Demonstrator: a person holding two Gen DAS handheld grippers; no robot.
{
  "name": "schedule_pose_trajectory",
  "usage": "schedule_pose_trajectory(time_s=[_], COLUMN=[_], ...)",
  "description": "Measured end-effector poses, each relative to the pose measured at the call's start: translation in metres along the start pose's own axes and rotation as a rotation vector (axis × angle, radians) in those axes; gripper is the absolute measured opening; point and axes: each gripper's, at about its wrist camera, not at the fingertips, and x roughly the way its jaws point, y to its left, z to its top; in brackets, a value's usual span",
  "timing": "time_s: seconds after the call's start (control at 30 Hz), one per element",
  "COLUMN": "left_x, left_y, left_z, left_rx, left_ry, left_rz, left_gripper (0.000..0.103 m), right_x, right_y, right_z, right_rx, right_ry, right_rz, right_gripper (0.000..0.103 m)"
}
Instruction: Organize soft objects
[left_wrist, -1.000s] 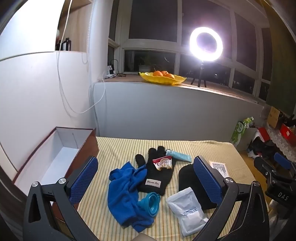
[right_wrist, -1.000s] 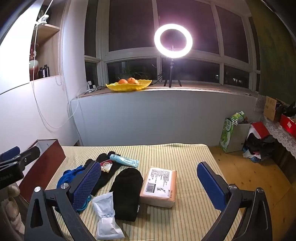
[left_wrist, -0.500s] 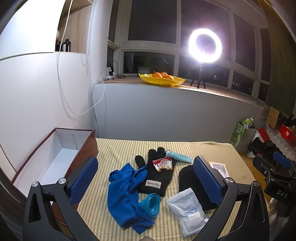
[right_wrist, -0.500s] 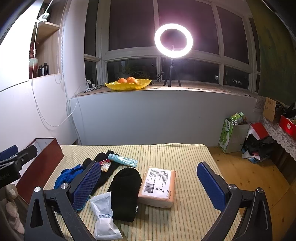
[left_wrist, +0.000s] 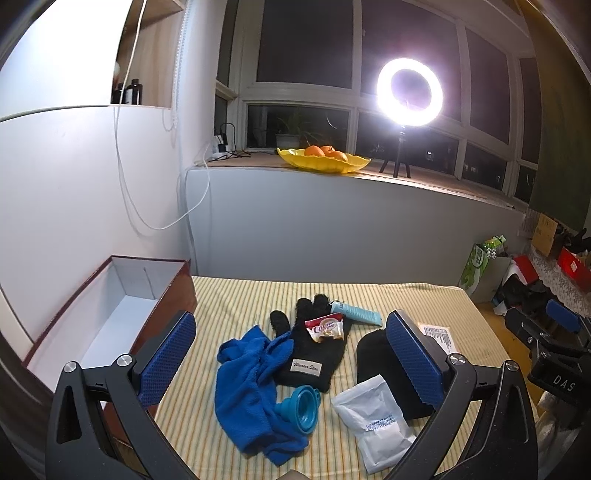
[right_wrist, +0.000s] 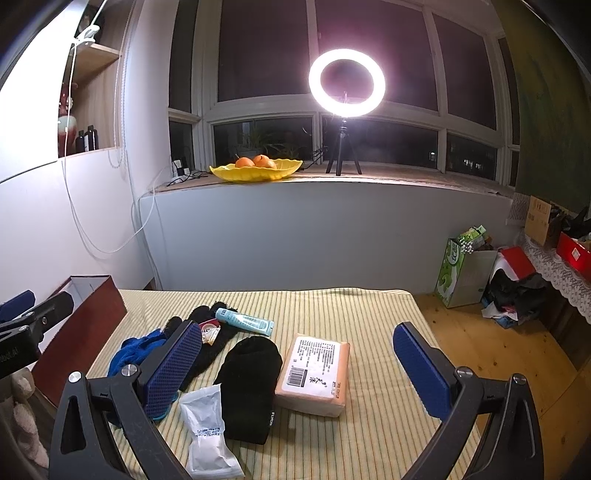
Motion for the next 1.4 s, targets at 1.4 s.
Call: schedule_pose_trajectory(time_s=[1.4], left_x=[-0.0031], left_y=[0.0005], left_z=[-0.0016], left_rx=[-0.004], left_ry=[-0.018], left_rz=[0.004], left_gripper=[0.103], right_x=[-0.0015], right_y=[0.0033], right_z=[0.0005], right_rx=[-0.006], right_ry=[0.0], right_rz=[0.001], right_gripper=[0.102])
